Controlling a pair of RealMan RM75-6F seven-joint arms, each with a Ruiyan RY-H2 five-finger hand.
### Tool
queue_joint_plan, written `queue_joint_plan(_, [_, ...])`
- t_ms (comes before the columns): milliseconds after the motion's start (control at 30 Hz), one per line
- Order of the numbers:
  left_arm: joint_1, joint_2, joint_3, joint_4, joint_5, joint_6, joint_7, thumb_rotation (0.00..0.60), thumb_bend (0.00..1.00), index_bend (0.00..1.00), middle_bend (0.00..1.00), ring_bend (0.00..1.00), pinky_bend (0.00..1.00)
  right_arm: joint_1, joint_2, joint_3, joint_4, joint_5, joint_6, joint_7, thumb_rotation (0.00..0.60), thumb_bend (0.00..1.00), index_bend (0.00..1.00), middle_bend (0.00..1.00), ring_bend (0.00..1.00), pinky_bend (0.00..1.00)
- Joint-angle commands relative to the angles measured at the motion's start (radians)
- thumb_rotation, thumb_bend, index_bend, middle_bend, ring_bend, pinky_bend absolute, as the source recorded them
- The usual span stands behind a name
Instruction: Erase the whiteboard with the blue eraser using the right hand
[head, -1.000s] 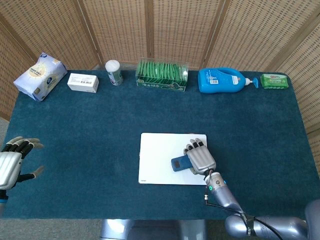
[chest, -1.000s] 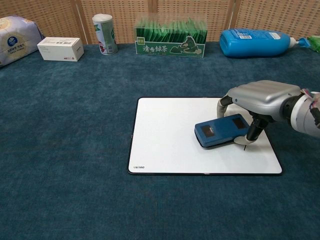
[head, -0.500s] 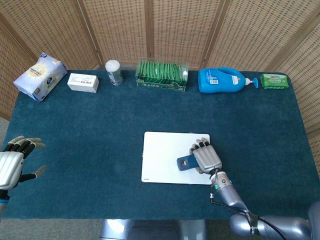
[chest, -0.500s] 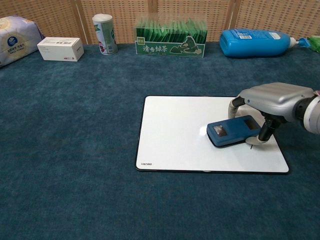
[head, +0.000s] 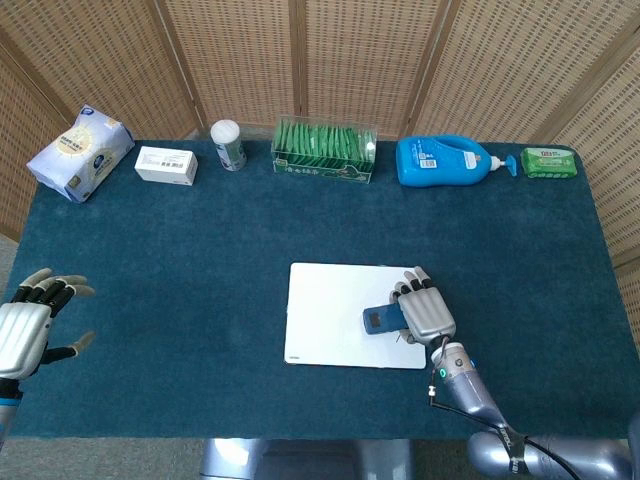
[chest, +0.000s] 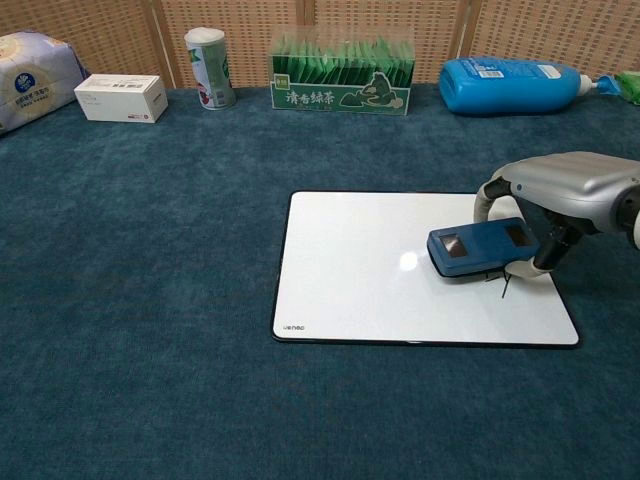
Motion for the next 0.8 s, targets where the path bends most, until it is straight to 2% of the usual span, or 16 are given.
queue_joint_plan(33, [0.001, 0.0, 0.001, 0.001, 0.0, 0.0, -0.001, 0.6, 0.27, 0.34, 0.29, 0.25, 0.14, 0.003, -0.009, 0.001, 0.007, -0.007, -0.004, 0.003, 0.6, 0.36, 0.75, 0.24, 0.0, 0.02])
queue_joint_plan(433, [0.016, 0.008, 0.005, 0.002, -0.004, 0.016, -0.014, 0.6, 0.27, 0.35, 0.29, 0.26, 0.09, 0.008, -0.068, 0.028, 0.067, -0.065, 0.013, 0.057, 0.6, 0.37, 0.76, 0.11, 0.0, 0.0])
queue_joint_plan(800, [0.015, 0.006, 0.007, -0.006, 0.003, 0.015, -0.006, 0.6, 0.27, 0.36, 0.3, 0.26, 0.09, -0.037, -0.089, 0.012, 0.14, -0.152, 0.032, 0.163, 0.6, 0.37, 0.75, 0.1, 0.0, 0.0])
